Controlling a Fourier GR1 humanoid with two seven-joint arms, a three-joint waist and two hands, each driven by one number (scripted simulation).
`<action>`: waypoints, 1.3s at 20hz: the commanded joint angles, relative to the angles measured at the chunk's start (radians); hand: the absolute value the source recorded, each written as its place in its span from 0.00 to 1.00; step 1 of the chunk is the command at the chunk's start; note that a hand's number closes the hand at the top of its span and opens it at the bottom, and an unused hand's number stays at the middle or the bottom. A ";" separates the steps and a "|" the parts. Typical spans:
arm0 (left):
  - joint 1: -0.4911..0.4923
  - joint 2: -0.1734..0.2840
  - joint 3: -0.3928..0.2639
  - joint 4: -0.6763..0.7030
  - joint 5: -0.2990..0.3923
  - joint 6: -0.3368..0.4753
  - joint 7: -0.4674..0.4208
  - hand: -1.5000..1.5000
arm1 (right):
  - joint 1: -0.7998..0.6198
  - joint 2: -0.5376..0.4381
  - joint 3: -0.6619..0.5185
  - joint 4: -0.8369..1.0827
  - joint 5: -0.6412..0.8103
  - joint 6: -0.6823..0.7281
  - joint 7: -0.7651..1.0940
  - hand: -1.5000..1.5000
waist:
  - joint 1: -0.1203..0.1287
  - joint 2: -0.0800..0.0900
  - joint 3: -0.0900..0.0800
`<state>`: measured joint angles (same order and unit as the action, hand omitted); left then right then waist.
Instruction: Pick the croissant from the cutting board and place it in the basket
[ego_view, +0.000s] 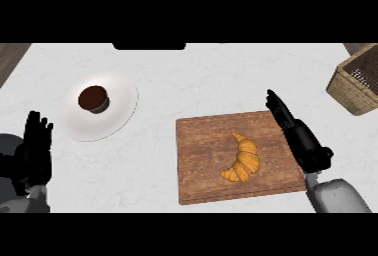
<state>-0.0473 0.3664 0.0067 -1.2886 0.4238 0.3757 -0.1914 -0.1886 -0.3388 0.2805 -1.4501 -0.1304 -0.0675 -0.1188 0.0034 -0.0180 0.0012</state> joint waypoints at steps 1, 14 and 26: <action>-0.048 0.057 -0.010 -0.033 -0.022 -0.030 0.096 0.50 | -0.037 0.021 -0.062 -0.010 -0.040 0.036 -0.046 1.00 | -0.003 0.018 -0.001; -0.162 0.142 -0.138 0.032 -0.061 -0.236 0.242 0.50 | -0.244 0.190 0.210 -0.076 0.381 -0.154 -0.140 0.00 | 0.000 0.018 -0.002; -0.166 0.141 -0.132 -0.029 -0.061 -0.204 0.343 0.50 | -0.551 0.009 0.186 -0.210 0.592 0.133 0.778 0.00 | -0.033 -0.004 -0.007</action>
<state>-0.2139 0.5016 -0.1306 -1.3146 0.3578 0.1721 0.1288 -0.6482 -0.2210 0.4923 -1.6602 0.3946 -0.0509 0.4585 -0.0185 -0.0156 -0.0044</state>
